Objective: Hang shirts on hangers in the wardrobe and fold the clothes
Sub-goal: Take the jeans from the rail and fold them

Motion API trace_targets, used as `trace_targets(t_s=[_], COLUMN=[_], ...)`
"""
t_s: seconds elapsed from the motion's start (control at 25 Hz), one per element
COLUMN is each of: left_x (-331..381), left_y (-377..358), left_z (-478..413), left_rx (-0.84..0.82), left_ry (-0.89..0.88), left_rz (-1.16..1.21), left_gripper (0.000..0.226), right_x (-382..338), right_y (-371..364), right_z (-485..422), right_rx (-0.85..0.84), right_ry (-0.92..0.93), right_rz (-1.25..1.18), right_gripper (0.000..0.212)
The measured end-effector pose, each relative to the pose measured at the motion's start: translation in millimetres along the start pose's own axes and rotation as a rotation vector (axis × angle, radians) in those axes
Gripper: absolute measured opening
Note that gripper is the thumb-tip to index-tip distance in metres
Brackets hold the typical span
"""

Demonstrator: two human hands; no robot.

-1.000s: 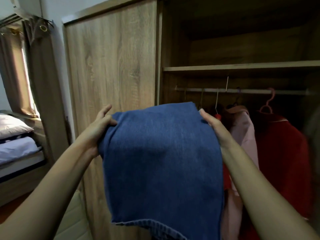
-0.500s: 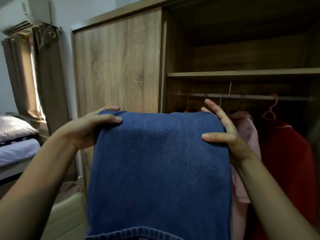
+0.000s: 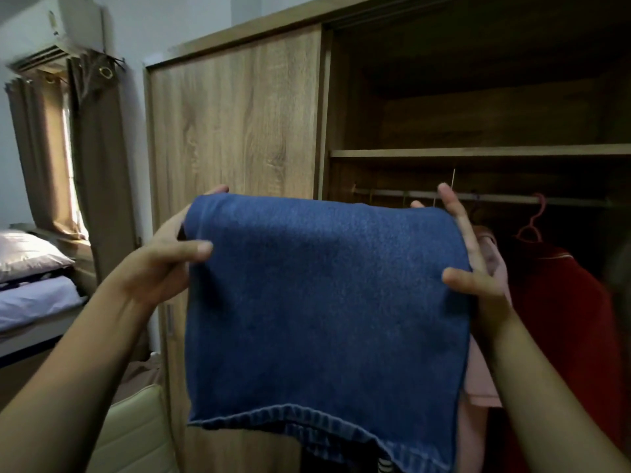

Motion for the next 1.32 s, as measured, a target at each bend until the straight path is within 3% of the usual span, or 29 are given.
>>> trace_targets(t_s=[0.12,0.16,0.24,0.32,0.4,0.56,0.76,0.84,0.92,1.0,1.08,1.12,1.2,1.32], left_x=[9,14,23,30,35,20,-10,-13,-8,-4,-3,-8,-23,-36], left_y=[-4,-10,-18,-23,-25,-20,-23,-27,-29,-30,-25,-20,-5,13], left_z=[-1,-1,-1,0,0,-10,-15,-20,-24,-31,-36,-39,-47,-47], left_rx=[0.01,0.034,0.107,0.209,0.283,0.404,0.515,0.518,0.551,0.571,0.571,0.556,0.47,0.45], left_ry=[-0.062,-0.087,-0.188,-0.242,-0.284,-0.304,-0.242,-0.198,-0.171,-0.157,-0.126,-0.082,0.01,0.068], left_rz=[-0.285,-0.314,-0.424,-0.6,-0.615,-0.4,-0.611,-0.556,-0.516,-0.513,-0.558,-0.584,-0.71,-0.889], left_gripper=[0.097,0.091,0.054,0.038,0.028,0.021,0.032,0.037,0.032,0.033,0.036,0.038,0.047,0.061], right_x=[-11,-13,-17,-23,-29,-29,10,11,5,7,25,37,55,65], right_y=[2,3,5,6,5,0,14,14,10,0,-8,-4,5,5], right_z=[-3,-5,-6,-6,-11,-23,-31,-34,-34,-27,-17,-13,-8,-9], right_rx=[-0.067,-0.081,-0.087,-0.063,-0.01,0.219,0.412,0.469,0.441,0.284,0.188,0.215,0.307,0.334], right_ry=[0.022,0.024,0.049,0.099,0.121,0.164,-0.181,-0.245,-0.241,-0.289,-0.31,-0.284,-0.242,-0.313], right_rz=[0.079,0.098,0.125,0.189,0.265,0.618,0.898,0.745,0.432,0.236,0.297,0.381,0.433,0.124], right_gripper=[0.112,0.112,0.11,0.107,0.101,0.054,0.066,0.058,0.058,0.091,0.115,0.115,0.102,0.063])
Point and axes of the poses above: each hand's wrist, its own z-axis away from the middle knuckle, its own y-axis out of the back of the hand, x = y × z, the point moved 5 cm from there along -z, towards the middle knuckle, and after that the axes turned 4 degrees about -z, right-handed, at the moved point
